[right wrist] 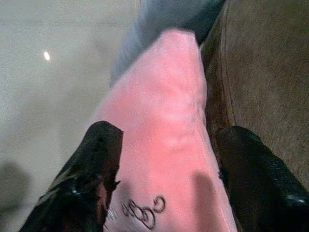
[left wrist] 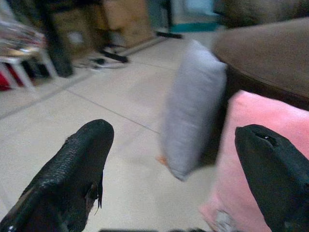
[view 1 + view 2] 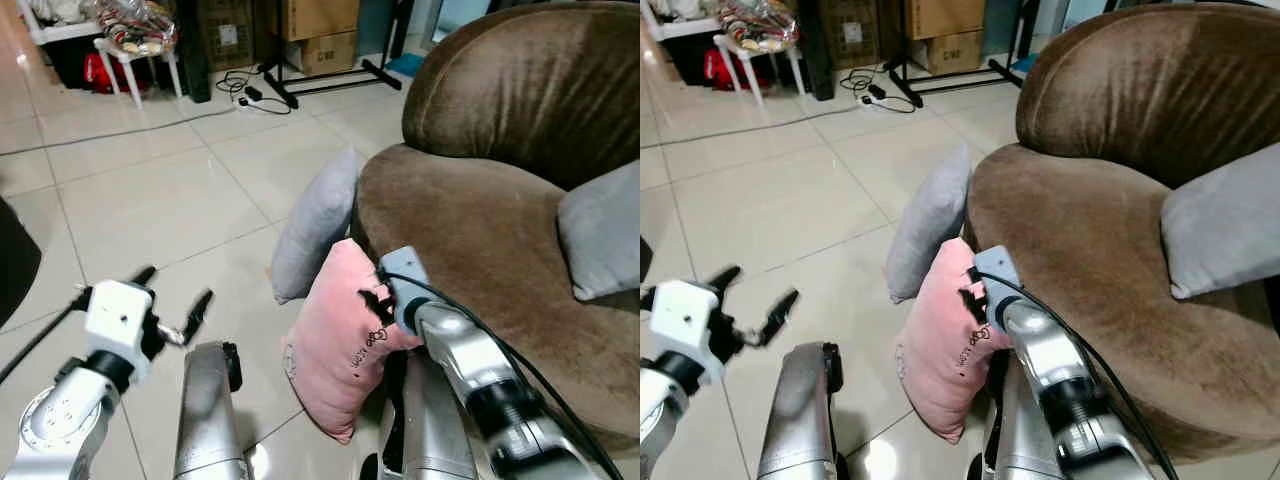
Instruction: Move the pillow to the sofa from floor
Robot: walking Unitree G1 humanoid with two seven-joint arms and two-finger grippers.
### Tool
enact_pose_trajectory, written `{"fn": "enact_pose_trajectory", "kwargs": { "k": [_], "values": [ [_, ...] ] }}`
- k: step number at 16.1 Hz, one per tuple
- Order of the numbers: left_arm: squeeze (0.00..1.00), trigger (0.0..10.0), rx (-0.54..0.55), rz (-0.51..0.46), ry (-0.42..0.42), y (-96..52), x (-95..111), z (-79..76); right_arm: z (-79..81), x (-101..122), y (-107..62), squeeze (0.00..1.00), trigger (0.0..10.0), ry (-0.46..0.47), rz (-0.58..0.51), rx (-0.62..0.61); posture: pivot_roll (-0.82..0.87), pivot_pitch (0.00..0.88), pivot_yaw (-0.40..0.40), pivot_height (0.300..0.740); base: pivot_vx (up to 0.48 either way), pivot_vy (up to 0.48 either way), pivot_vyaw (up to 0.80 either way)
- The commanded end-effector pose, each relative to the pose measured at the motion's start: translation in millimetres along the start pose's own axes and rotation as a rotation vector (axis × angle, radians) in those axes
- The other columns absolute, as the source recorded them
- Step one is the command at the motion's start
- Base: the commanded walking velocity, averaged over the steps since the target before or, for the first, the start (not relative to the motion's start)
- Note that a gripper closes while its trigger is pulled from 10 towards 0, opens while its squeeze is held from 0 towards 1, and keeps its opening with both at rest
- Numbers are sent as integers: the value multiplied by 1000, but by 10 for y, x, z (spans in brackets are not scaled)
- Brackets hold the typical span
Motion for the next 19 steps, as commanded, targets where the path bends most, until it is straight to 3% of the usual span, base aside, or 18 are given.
{"fn": "enact_pose_trajectory", "kwargs": {
  "k": [1,2,8,13,14,15,16,17,19],
  "values": [
    [0,10000,-53,-6,-3,2,36,-44,-30,-10,43,1000,10000,-18,18,-18,79,0,-55,440,0,0,0],
    [0,10000,-69,-3,2,7,41,-46,-34,-18,87,0,10000,-27,36,-30,84,0,-53,440,0,0,0],
    [0,10000,-187,36,-1,-67,30,-58,-17,-193,210,0,10000,-107,130,-108,128,97,-54,440,0,0,0],
    [0,10000,-194,98,-8,-78,-246,88,-34,-225,224,0,10000,-83,104,-216,161,151,-50,440,0,0,0],
    [0,10000,-196,106,-11,-76,-290,104,-29,-227,226,0,9216,-79,101,-222,165,155,-49,440,0,0,0],
    [0,10000,-204,127,-22,-69,-423,138,-6,-222,232,0,1255,-69,92,-227,165,155,-49,440,0,0,0],
    [0,10000,-208,135,-26,-66,-482,150,1,-219,234,0,1255,-70,90,-227,165,155,-49,440,0,0,0],
    [0,10000,-223,198,-54,-9,-846,144,50,-205,246,0,0,-73,84,-205,165,153,-49,440,0,0,0],
    [0,10000,-234,263,-76,65,-1138,70,82,-193,254,0,0,-68,78,-187,165,153,-49,440,0,0,0]
  ]
}}
Point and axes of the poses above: a point about 5 cm out from each wrist's last joint towards the gripper, its own y axis pointing out of the wrist towards the gripper, its own x axis along the axis of the wrist's last joint, z = x × y, the point moved 1 cm from there along y, pointing out of the wrist towards the gripper, and after that the axes turned 8 degrees about y, right-handed, at the moved point
